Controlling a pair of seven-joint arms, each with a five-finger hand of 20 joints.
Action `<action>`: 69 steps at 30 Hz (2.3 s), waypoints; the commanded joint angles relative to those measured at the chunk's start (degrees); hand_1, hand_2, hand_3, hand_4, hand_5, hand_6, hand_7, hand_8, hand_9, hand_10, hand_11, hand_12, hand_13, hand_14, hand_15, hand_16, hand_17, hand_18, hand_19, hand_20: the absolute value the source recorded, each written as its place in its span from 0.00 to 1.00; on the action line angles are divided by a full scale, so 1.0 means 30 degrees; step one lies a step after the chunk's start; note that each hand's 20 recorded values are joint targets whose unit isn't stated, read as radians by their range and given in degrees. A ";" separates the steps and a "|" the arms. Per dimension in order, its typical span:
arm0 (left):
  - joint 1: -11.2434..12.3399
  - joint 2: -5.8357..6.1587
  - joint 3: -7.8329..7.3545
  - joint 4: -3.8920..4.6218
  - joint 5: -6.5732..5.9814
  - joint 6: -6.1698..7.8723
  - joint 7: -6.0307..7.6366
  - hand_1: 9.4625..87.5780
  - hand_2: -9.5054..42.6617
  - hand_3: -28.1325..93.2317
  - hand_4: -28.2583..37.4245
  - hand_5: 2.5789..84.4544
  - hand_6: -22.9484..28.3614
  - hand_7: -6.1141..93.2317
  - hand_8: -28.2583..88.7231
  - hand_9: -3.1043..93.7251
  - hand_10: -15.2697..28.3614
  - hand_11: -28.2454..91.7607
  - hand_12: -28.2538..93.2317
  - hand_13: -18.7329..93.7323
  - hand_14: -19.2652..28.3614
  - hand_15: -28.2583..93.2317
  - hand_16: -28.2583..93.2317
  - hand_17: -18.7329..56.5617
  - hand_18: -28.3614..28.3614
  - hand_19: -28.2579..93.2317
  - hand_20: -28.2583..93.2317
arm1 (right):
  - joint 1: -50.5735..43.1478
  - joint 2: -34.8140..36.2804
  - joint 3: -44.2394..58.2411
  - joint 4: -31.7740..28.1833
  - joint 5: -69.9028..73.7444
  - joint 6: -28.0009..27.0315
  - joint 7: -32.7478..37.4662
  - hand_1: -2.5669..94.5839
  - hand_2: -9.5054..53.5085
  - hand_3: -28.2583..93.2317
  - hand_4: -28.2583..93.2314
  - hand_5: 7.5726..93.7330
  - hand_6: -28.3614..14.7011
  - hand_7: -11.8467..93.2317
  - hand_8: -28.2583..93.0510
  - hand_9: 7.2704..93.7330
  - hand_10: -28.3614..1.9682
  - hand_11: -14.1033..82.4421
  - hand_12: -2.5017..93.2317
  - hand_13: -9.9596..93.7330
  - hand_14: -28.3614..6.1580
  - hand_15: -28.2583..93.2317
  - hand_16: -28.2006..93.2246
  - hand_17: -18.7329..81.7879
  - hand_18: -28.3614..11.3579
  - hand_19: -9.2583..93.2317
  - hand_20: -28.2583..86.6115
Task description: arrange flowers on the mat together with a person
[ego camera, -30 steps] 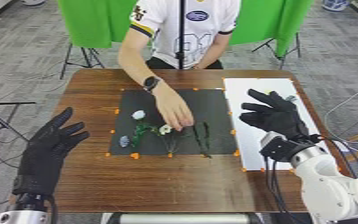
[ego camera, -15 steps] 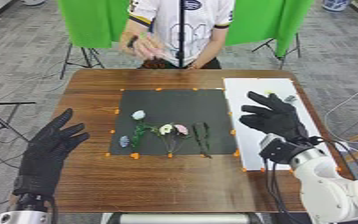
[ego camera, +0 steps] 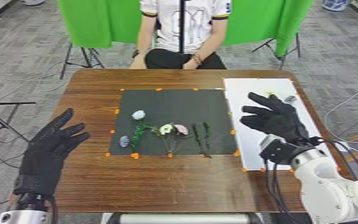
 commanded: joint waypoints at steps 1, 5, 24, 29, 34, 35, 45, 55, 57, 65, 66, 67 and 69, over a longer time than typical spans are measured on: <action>0.0115 0.0081 0.0152 0.0027 0.0018 0.0029 -0.0070 0.13 0.25 0.88 0.00 0.37 0.55 0.21 0.15 0.38 0.79 0.44 0.33 0.38 0.97 0.68 0.16 0.12 0.90 0.62 0.35 | 0.0907 0.2013 -0.0196 0.0473 -0.2769 0.0957 -0.0626 0.29 0.26 0.82 0.02 0.49 0.62 0.24 0.14 0.51 0.36 0.35 0.18 0.52 0.31 0.69 0.29 0.32 0.19 0.71 0.35; 0.0125 0.0169 0.0252 0.0016 0.0002 0.0116 0.0050 0.13 0.25 0.88 0.00 0.37 0.55 0.21 0.15 0.38 0.79 0.44 0.33 0.38 0.97 0.68 0.16 0.12 0.90 0.62 0.35 | 0.1651 0.3224 -0.0092 0.1117 -0.4341 0.1066 -0.0770 0.30 0.25 0.83 0.02 0.48 0.62 0.25 0.14 0.50 0.38 0.35 0.17 0.52 0.31 0.69 0.29 0.32 0.19 0.71 0.35; -0.0433 0.0472 0.0676 0.0118 -0.0002 0.0216 0.0256 0.13 0.25 0.88 0.00 0.37 0.55 0.21 0.15 0.38 0.79 0.44 0.33 0.38 0.97 0.68 0.16 0.12 0.90 0.62 0.35 | 0.9312 0.8014 -0.6710 0.6209 -1.8095 0.4001 0.5410 0.31 0.24 0.84 0.02 0.46 0.62 0.24 0.14 0.46 0.41 0.31 0.17 0.57 0.34 0.74 0.29 0.35 0.20 0.75 0.36; -0.0280 0.0564 0.0633 0.0098 -0.0131 0.0331 0.0283 0.13 0.25 0.88 0.00 0.37 0.56 0.21 0.15 0.38 0.79 0.44 0.33 0.38 0.97 0.68 0.16 0.12 0.90 0.62 0.35 | 1.1074 0.8400 -0.8844 0.7830 -2.1816 0.2616 0.7734 0.31 0.23 0.84 0.02 0.46 0.62 0.24 0.14 0.45 0.41 0.30 0.17 0.59 0.37 0.74 0.29 0.36 0.21 0.75 0.36; -0.0397 0.0911 0.0798 0.0133 -0.0280 0.0385 0.0432 0.13 0.25 0.88 0.00 0.37 0.56 0.21 0.15 0.38 0.79 0.44 0.33 0.38 0.97 0.68 0.16 0.12 0.90 0.62 0.35 | 1.2945 0.8696 -1.1061 1.0249 -2.5193 -0.0114 0.8799 0.32 0.21 0.84 0.02 0.44 0.63 0.24 0.14 0.44 0.37 0.29 0.17 0.61 0.40 0.76 0.29 0.37 0.23 0.76 0.36; -0.0465 0.0961 0.0849 0.0146 -0.0305 0.0387 0.0462 0.13 0.25 0.88 0.00 0.37 0.56 0.21 0.15 0.38 0.79 0.44 0.33 0.38 0.97 0.68 0.16 0.12 0.90 0.62 0.35 | 1.3232 0.8745 -1.1374 1.0656 -2.5381 -0.0441 0.8959 0.32 0.20 0.84 0.02 0.43 0.64 0.24 0.14 0.43 0.36 0.29 0.17 0.61 0.41 0.76 0.29 0.37 0.23 0.76 0.35; -0.0465 0.1500 0.1061 0.0209 -0.0721 0.0778 0.1090 0.13 0.25 0.88 0.00 0.37 0.56 0.21 0.15 0.38 0.79 0.45 0.33 0.38 0.97 0.68 0.16 0.12 0.90 0.62 0.35 | 1.4686 0.8611 -1.2766 1.2595 -2.5475 -0.2102 0.9122 0.32 0.16 0.86 0.02 0.39 0.68 0.25 0.14 0.42 0.35 0.28 0.18 0.60 0.41 0.76 0.29 0.37 0.23 0.77 0.34; -0.0961 0.1458 0.1508 0.0365 -0.0651 0.0610 0.0932 0.13 0.25 0.88 0.00 0.37 0.56 0.21 0.15 0.38 0.79 0.45 0.33 0.38 0.97 0.68 0.16 0.12 0.90 0.62 0.35 | 1.5003 0.8373 -1.3425 1.3163 -2.5841 -0.2473 0.8681 0.33 0.14 0.86 0.01 0.34 0.71 0.25 0.13 0.42 0.37 0.28 0.18 0.60 0.43 0.75 0.29 0.38 0.24 0.78 0.33; -0.0972 0.1400 0.1526 0.0375 -0.0605 0.0577 0.0899 0.13 0.25 0.88 0.00 0.37 0.56 0.21 0.15 0.38 0.79 0.45 0.33 0.38 0.97 0.68 0.16 0.12 0.90 0.62 0.35 | 1.5125 0.8301 -1.3526 1.3335 -2.6005 -0.2936 0.8509 0.34 0.14 0.86 0.01 0.35 0.76 0.26 0.13 0.42 0.38 0.28 0.18 0.60 0.44 0.75 0.29 0.38 0.24 0.78 0.32; -0.1085 0.1354 0.1515 0.0414 -0.0576 0.0472 0.0780 0.13 0.25 0.88 0.00 0.37 0.56 0.22 0.15 0.38 0.79 0.45 0.33 0.38 0.97 0.68 0.16 0.12 0.90 0.63 0.35 | 1.5539 0.7991 -1.4133 1.3767 -2.6787 -0.3373 0.7702 0.38 0.12 0.86 0.00 0.38 0.80 0.27 0.12 0.45 0.44 0.28 0.17 0.62 0.49 0.73 0.29 0.39 0.25 0.78 0.32; -0.1173 0.1399 0.1551 0.0442 -0.0630 0.0467 0.0792 0.13 0.25 0.88 0.00 0.37 0.56 0.22 0.15 0.38 0.79 0.45 0.33 0.38 0.97 0.68 0.16 0.12 0.90 0.63 0.35 | 1.5561 0.7946 -1.4183 1.3802 -2.6972 -0.3390 0.7578 0.39 0.12 0.86 0.00 0.40 0.81 0.28 0.12 0.46 0.46 0.28 0.17 0.63 0.50 0.73 0.29 0.39 0.26 0.78 0.32; -0.1187 0.1431 0.1561 0.0427 -0.0622 0.0479 0.0752 0.13 0.25 0.88 0.00 0.37 0.56 0.22 0.15 0.38 0.79 0.45 0.33 0.38 0.97 0.68 0.16 0.12 0.90 0.63 0.35 | 1.5485 0.7969 -1.4272 1.3802 -2.7167 -0.3186 0.7455 0.40 0.11 0.86 0.00 0.42 0.82 0.28 0.11 0.47 0.48 0.29 0.17 0.63 0.51 0.72 0.29 0.39 0.26 0.78 0.32; -0.1222 0.1577 0.1667 0.0450 -0.0710 0.0565 0.0855 0.13 0.25 0.88 0.00 0.37 0.56 0.22 0.15 0.38 0.79 0.45 0.33 0.38 0.97 0.68 0.16 0.12 0.90 0.63 0.35 | 1.5406 0.7990 -1.4550 1.3889 -2.7516 -0.2350 0.7121 0.42 0.09 0.85 0.00 0.50 0.84 0.29 0.10 0.53 0.55 0.30 0.17 0.66 0.54 0.70 0.30 0.40 0.27 0.77 0.32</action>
